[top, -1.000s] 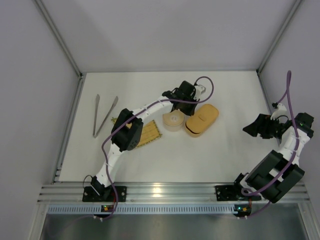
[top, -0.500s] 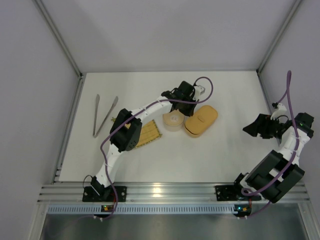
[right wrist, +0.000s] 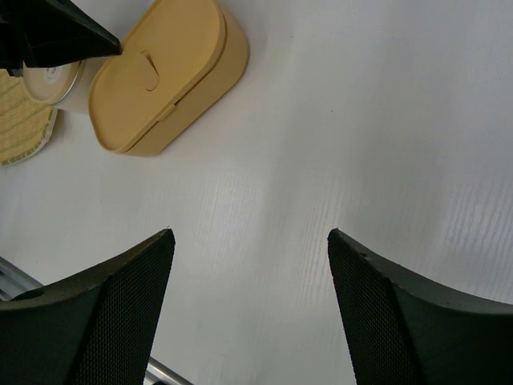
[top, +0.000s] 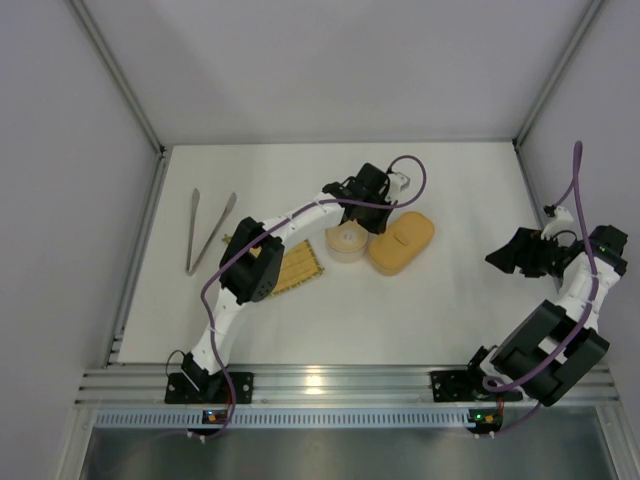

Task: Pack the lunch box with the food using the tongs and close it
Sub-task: Close the box lid on the packing box.

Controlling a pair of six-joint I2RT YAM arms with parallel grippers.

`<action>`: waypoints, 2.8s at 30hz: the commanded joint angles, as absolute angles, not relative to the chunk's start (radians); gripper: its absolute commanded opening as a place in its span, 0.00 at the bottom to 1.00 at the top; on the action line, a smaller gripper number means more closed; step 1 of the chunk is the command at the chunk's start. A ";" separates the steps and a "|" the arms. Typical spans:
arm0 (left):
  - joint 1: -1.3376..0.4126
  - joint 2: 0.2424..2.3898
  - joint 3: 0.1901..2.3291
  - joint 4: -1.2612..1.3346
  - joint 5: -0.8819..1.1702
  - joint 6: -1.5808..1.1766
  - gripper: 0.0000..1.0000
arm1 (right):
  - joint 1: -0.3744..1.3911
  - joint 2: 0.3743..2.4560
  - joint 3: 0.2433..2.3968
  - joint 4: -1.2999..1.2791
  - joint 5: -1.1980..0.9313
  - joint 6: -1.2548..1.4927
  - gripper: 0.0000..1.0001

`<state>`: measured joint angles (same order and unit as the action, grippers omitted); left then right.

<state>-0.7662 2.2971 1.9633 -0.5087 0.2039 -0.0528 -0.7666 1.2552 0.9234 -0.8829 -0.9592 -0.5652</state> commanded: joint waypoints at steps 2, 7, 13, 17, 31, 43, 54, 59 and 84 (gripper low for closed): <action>-0.759 2.238 1.950 -0.508 0.199 -0.040 0.09 | -0.761 1.250 0.922 -0.833 -1.003 -0.589 0.77; -0.756 2.208 1.957 -0.502 0.202 -0.034 0.55 | -0.756 1.250 0.922 -0.833 -1.005 -0.588 0.77; -0.744 2.149 2.042 -0.515 0.271 0.018 0.68 | -0.749 1.249 0.922 -0.824 -1.005 -0.580 0.77; -0.739 2.114 2.085 -0.538 0.392 0.081 0.69 | -0.744 1.247 0.922 -0.818 -1.003 -0.572 0.77; -0.742 2.206 2.207 -1.008 0.896 0.923 0.71 | -0.712 1.250 0.914 -0.788 -0.999 -0.542 0.77; -0.732 2.295 2.152 -0.770 0.937 0.861 0.73 | -0.612 1.183 0.917 -0.789 -0.925 -0.559 0.75; -0.577 2.005 1.850 -0.344 0.839 0.171 0.75 | -0.017 1.115 0.870 -0.473 -0.523 -0.314 0.71; -0.453 1.766 1.695 -0.299 0.917 0.031 0.84 | 0.097 1.187 0.868 -0.427 -0.391 -0.327 0.71; -0.153 1.529 1.491 -0.519 1.045 0.095 0.98 | 0.268 1.634 1.189 -0.512 -0.281 -0.460 0.78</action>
